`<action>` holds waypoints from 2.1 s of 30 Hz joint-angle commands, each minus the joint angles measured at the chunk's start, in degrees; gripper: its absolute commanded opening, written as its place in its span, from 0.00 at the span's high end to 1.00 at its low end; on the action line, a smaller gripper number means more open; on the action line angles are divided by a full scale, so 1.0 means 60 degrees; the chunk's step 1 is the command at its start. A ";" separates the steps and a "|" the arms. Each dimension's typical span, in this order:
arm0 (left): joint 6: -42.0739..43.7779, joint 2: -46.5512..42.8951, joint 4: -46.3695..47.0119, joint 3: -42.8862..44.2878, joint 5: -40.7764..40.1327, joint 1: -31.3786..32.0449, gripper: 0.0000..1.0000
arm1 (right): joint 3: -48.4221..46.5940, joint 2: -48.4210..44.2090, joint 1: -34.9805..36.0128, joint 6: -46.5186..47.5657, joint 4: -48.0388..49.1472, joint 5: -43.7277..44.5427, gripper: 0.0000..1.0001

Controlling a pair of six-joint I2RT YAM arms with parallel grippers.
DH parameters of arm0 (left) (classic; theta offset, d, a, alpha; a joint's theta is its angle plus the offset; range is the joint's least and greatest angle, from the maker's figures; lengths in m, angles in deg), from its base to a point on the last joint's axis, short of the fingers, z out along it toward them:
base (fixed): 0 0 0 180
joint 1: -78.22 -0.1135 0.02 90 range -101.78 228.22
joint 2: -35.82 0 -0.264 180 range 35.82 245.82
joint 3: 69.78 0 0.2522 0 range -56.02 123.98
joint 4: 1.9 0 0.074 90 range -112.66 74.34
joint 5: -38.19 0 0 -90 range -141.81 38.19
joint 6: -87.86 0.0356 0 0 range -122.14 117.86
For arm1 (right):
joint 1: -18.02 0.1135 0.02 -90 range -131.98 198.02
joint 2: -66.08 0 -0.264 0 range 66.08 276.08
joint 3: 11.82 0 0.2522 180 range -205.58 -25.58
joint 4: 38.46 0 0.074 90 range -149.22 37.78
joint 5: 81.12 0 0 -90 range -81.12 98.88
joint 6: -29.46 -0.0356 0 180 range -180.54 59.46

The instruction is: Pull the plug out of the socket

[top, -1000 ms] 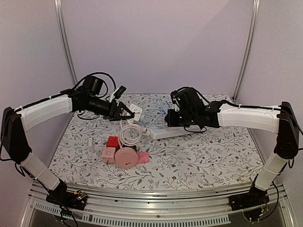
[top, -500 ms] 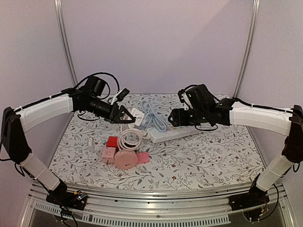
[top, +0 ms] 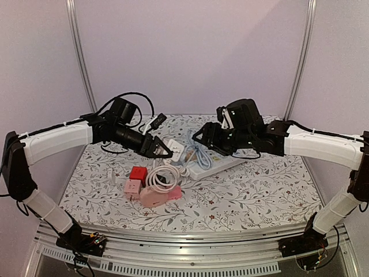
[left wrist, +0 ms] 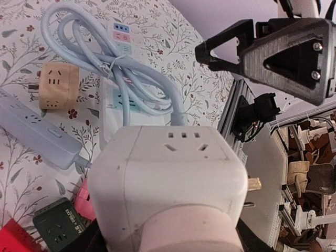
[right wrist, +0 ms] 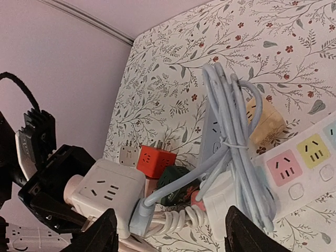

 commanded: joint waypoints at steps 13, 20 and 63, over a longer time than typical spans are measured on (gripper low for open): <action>-0.1020 -0.1645 0.3735 -0.1547 -0.1131 0.0504 0.87 | -0.0156 0.1054 0.0720 -0.2762 0.1580 0.0515 0.35; -0.1014 -0.1635 0.3831 -0.1599 -0.1071 0.0504 0.87 | -0.0386 0.1685 0.0809 -0.2892 0.1862 0.0429 0.36; -0.1905 -0.1847 0.3826 -0.1018 0.0367 -0.0946 0.91 | -0.0739 0.1994 0.1068 -0.0594 0.1834 0.2329 1.00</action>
